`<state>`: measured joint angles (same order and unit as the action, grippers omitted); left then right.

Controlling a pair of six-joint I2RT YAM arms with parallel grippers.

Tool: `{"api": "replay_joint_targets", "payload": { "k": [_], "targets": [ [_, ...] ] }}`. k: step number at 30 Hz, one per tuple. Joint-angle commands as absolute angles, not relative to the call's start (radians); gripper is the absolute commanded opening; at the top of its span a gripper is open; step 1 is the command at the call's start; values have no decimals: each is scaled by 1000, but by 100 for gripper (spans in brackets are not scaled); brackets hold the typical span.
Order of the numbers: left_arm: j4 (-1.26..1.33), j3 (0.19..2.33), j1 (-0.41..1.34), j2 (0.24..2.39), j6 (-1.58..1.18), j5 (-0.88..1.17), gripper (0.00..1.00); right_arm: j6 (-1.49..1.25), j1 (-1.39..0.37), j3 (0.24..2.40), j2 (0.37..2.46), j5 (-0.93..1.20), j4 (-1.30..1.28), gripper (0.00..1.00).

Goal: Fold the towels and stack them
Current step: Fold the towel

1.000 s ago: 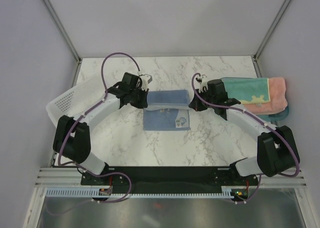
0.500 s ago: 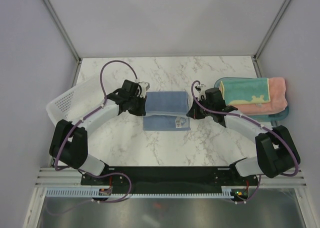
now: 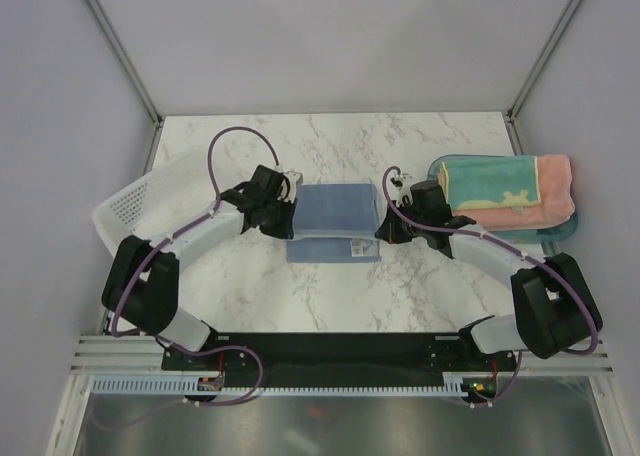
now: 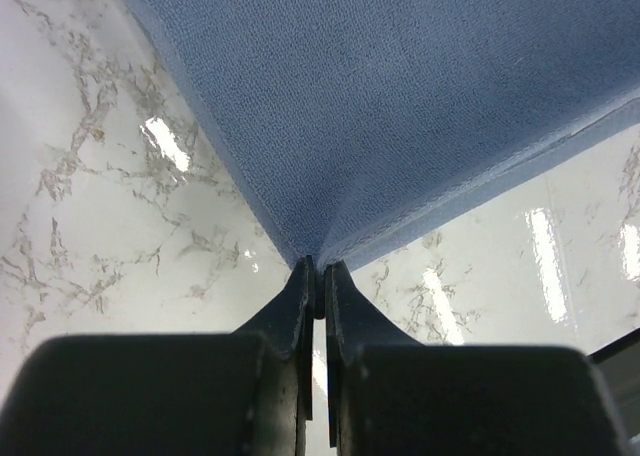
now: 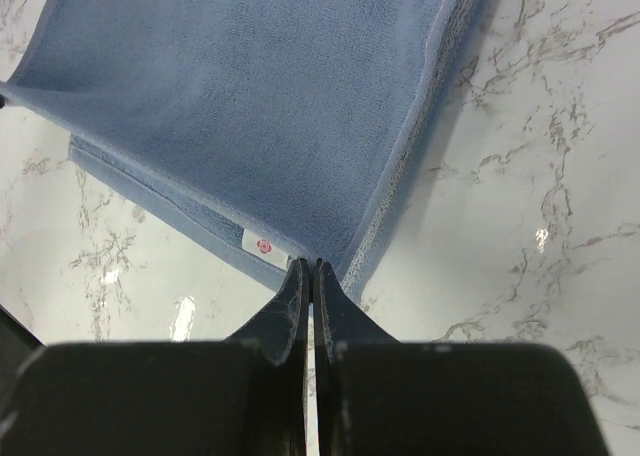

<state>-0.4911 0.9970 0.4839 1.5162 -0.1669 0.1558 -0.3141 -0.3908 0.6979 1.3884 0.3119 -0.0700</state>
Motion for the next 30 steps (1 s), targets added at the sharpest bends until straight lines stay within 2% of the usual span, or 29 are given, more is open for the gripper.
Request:
{"api": "replay_joint_targets", "payload": {
  "k": [1, 22, 23, 25, 27, 28, 30],
  "targets": [
    [-540, 994, 495, 1534, -193, 74, 2, -293, -390, 695, 1371, 267, -78, 0],
    [-577, 974, 541, 1595, -253, 40, 2, -310, -403, 620, 1351, 261, -64, 0],
    [-580, 973, 541, 1592, -253, 41, 4, -311, -403, 618, 1350, 261, -64, 0],
    [-594, 969, 541, 1585, -259, 44, 11, -313, -405, 611, 1344, 261, -64, 7],
    [-606, 962, 541, 1562, -265, 46, 24, -313, -405, 603, 1339, 268, -67, 12],
    [-609, 959, 541, 1554, -267, 40, 36, -316, -408, 600, 1335, 271, -69, 15],
    [-626, 960, 541, 1533, -265, 35, 41, -321, -410, 598, 1327, 276, -87, 27]
  ]
}}
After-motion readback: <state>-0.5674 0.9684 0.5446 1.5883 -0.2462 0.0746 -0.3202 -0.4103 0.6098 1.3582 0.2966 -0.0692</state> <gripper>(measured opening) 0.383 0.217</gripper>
